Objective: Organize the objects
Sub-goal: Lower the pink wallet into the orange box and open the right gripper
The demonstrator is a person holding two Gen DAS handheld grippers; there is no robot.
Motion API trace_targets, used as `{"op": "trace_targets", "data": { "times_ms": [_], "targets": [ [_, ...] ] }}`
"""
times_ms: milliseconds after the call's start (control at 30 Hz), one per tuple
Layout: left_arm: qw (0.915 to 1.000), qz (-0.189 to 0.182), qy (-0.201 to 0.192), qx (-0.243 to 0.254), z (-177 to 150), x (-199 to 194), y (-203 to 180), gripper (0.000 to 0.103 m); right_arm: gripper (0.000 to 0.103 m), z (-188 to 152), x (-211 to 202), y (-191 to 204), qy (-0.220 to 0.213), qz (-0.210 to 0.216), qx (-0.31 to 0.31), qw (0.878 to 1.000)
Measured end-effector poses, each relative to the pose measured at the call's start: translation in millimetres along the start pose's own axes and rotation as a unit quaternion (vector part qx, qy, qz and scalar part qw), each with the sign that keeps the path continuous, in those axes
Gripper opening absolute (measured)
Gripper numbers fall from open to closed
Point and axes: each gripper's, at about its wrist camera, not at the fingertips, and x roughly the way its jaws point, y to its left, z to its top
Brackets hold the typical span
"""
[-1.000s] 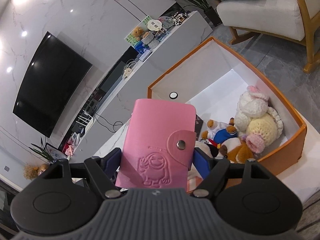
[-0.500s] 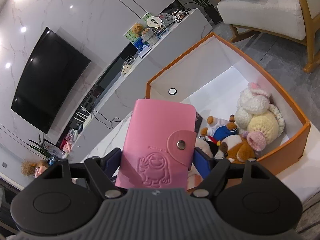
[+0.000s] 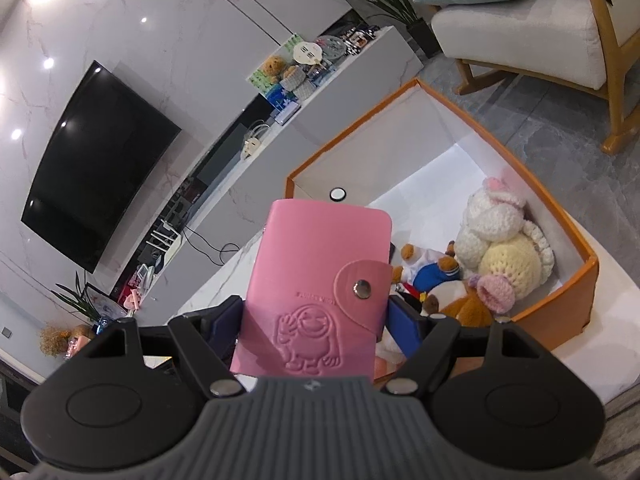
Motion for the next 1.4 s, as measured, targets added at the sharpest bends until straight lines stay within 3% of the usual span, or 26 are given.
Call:
{"op": "trace_targets", "data": {
  "times_ms": [167,300,433,700,833,933,1133,1267,1400],
  "targets": [
    [0.9945,0.076,-0.043,0.058,-12,-27,-33,0.039,0.078,-2,-2,3,-0.001,0.002,-0.011,1.0],
    [0.9812,0.147,-0.065,0.107,-25,-24,-48,0.039,0.078,-7,-1,11,-0.01,0.0,-0.042,0.999],
    [0.9703,0.187,-0.077,0.133,-25,-20,-53,0.039,0.078,-15,-3,29,-0.031,-0.006,-0.1,0.994],
    [0.9643,0.198,-0.082,0.156,-28,-23,-52,0.039,0.078,-15,3,36,-0.042,-0.067,-0.114,0.99],
    [0.9614,0.2,-0.086,0.168,-29,-23,-53,0.039,0.078,9,15,42,-0.047,-0.096,-0.137,0.985],
    [0.9629,0.196,-0.082,0.167,-29,-23,-52,0.039,0.078,34,32,40,-0.056,-0.126,-0.113,0.984],
    [0.9633,0.191,-0.074,0.174,-28,-22,-47,0.039,0.077,72,106,21,0.014,-0.165,-0.101,0.981],
    [0.9638,0.193,-0.069,0.17,-28,-20,-43,0.039,0.077,72,145,6,0.034,-0.225,-0.127,0.965],
    [0.9638,0.19,-0.066,0.175,-28,-17,-40,0.039,0.077,74,161,-1,0.046,-0.229,-0.143,0.962]
  ]
}}
